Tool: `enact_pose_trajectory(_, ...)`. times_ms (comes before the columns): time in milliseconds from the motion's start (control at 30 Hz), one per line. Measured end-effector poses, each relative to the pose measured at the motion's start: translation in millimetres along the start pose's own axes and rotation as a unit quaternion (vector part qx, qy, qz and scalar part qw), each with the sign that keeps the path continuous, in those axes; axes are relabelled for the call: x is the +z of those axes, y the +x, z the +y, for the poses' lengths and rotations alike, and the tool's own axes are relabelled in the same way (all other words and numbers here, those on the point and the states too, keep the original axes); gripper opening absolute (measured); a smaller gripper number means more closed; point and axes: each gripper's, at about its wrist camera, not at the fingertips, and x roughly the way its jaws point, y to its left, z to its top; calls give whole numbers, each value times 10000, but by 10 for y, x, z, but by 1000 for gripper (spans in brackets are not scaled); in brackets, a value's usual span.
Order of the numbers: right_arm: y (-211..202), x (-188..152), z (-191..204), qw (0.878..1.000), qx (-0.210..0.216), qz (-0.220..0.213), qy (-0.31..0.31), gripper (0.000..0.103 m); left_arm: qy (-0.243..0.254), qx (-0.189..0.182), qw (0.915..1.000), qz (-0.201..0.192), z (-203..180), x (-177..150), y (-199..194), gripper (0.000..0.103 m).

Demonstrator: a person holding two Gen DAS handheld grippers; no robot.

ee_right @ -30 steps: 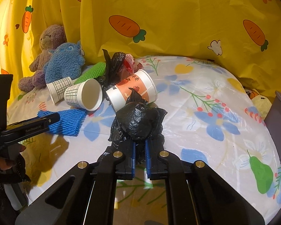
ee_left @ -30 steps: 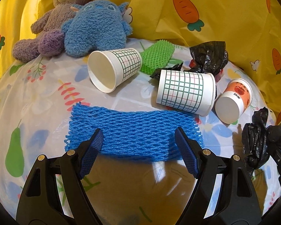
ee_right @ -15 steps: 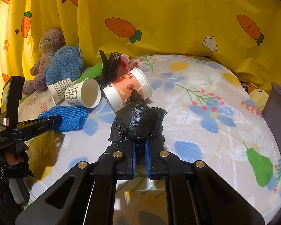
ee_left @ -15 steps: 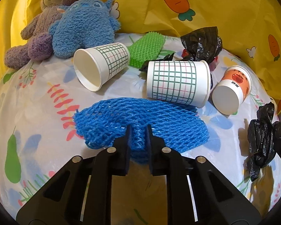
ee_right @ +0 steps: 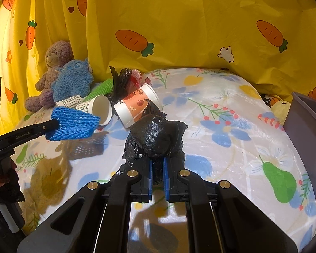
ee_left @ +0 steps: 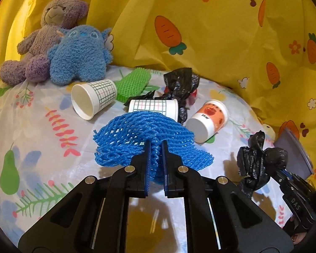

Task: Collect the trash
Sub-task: 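Lift the blue net and black bag toward the grey bin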

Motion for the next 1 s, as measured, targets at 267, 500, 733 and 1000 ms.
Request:
enact_pose_trajectory(267, -225, -4, -124, 9997, -111, -195, 70, 9, 418, -271, 9987, -99, -434, -66, -131, 9)
enact_pose_trajectory(500, -426, -22, -320, 9987, -313, -349, 178, 9, 754, -485, 9959, -101, -813, -102, -119, 9)
enact_pose_trajectory(733, -627, -42, -575, 9965, -558, -514, 357, 9, 1002, -670, 9927, -98, -1128, -110, -97, 9)
enact_pose_trajectory(1000, -866, -19, -900, 9918, -878, -748, 551, 9, 1287, -901, 9875, -131, -1543, -67, -76, 9)
